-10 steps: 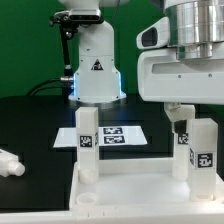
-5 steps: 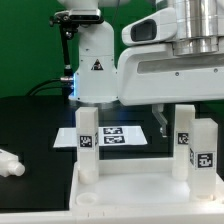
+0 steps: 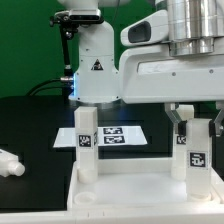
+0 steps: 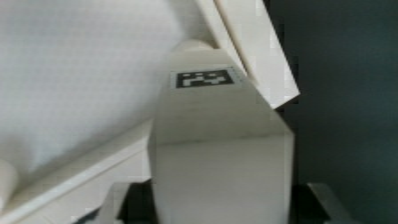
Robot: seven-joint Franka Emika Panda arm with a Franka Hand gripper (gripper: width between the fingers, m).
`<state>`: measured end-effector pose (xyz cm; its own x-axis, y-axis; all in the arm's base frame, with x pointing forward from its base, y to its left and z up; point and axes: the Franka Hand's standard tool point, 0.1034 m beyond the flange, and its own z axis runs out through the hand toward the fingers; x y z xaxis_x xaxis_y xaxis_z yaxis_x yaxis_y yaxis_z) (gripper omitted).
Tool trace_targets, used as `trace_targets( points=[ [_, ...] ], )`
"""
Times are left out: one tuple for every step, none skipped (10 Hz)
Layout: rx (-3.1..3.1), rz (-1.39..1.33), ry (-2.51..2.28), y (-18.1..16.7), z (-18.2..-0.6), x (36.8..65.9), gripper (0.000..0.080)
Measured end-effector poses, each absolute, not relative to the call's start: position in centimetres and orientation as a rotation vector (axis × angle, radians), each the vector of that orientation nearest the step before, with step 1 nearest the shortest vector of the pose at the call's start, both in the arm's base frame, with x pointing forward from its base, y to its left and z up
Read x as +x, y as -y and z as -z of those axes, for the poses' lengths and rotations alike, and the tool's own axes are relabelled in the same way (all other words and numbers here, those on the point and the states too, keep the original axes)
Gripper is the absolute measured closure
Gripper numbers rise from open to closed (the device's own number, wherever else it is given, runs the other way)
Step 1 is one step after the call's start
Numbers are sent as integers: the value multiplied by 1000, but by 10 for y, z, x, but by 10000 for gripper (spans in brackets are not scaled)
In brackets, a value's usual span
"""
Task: Assemble desk
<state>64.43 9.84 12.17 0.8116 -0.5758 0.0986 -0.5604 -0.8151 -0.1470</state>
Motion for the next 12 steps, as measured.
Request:
trace_targets(
  points=[
    [-2812, 179, -1114, -97, -121, 647, 514],
    [-2707, 152, -1360, -96, -120, 646, 514],
    [-2538, 134, -1650, -94, -119, 643, 514],
    [-2358, 105, -1889, -94, -118, 642, 514],
    [-2153, 68, -2107, -97, -119, 640, 514],
    [-2063, 57, -2192, -98, -119, 639, 514],
    [-1992, 49, -2257, -99, -119, 639, 514],
    [-1986, 48, -2263, -99, -118, 638, 514],
    [-2111, 59, -2164, -100, -118, 637, 381],
    [-2256, 61, -2033, -107, -118, 635, 381],
    [-2400, 94, -1840, -116, -120, 638, 247],
    [-2585, 108, -1576, -124, -119, 637, 247]
  ],
)
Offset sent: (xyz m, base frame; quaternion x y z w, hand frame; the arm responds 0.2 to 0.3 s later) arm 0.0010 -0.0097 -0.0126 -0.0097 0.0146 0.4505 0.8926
